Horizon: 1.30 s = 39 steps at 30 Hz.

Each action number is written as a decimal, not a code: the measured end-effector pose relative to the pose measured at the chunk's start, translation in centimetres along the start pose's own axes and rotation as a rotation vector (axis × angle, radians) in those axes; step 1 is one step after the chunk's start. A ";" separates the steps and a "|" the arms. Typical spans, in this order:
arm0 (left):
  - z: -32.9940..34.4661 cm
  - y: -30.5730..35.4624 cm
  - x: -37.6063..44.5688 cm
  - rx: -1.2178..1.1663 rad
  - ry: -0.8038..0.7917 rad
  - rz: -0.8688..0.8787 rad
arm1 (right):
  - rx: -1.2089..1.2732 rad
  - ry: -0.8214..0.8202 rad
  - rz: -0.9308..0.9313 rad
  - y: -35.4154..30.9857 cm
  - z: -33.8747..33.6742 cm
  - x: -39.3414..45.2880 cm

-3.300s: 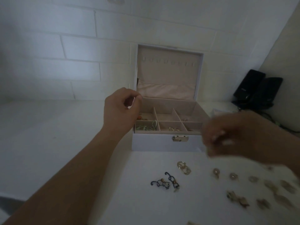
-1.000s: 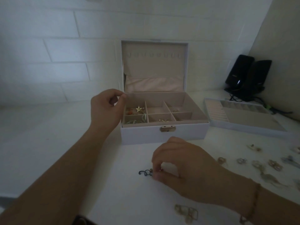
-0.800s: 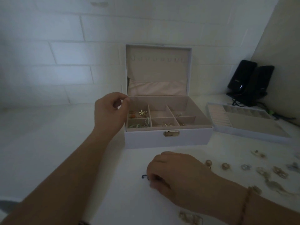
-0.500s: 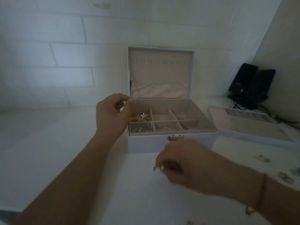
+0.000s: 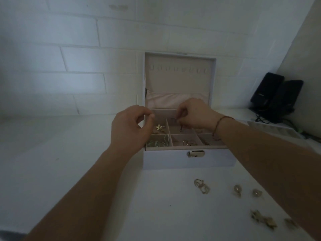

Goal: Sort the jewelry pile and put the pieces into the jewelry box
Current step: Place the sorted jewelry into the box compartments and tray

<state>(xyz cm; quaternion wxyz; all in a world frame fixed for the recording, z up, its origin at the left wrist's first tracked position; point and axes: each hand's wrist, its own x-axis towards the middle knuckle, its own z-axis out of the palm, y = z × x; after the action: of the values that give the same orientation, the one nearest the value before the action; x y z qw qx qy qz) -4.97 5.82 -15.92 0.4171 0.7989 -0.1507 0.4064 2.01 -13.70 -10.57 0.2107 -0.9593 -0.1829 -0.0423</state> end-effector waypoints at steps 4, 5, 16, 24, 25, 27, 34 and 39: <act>-1.0 -0.7 0.6 0.049 -0.050 0.035 | -0.021 0.097 -0.033 0.7 -1.7 -1.2; -1.2 -0.7 0.7 0.055 -0.058 0.036 | -0.015 0.144 -0.039 1.1 -2.7 -2.0; -1.0 1.6 -0.4 -0.121 -0.580 0.327 | -0.183 0.125 0.528 18.5 -10.1 -19.5; -0.9 1.3 -1.3 0.103 -0.502 0.317 | -0.247 0.127 0.456 22.1 -9.5 -21.3; -0.9 1.4 -1.3 0.124 -0.506 0.320 | -0.242 0.133 0.457 22.0 -9.6 -21.2; -0.8 1.4 -1.3 0.169 -0.522 0.317 | -0.220 0.160 0.492 22.2 -9.6 -21.1; -3.8 0.5 -0.5 0.252 -0.592 0.216 | -0.187 0.089 0.476 22.3 -9.8 -21.4; -5.9 1.1 -0.5 0.245 -0.606 0.138 | -0.191 0.079 0.306 20.5 -9.0 -21.5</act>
<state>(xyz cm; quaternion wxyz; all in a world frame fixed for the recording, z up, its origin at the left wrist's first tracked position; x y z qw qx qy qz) -9.04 9.75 -13.80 0.2254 0.9156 -0.2716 0.1925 -10.43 -41.95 -13.82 0.1298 -0.9892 -0.0213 -0.0647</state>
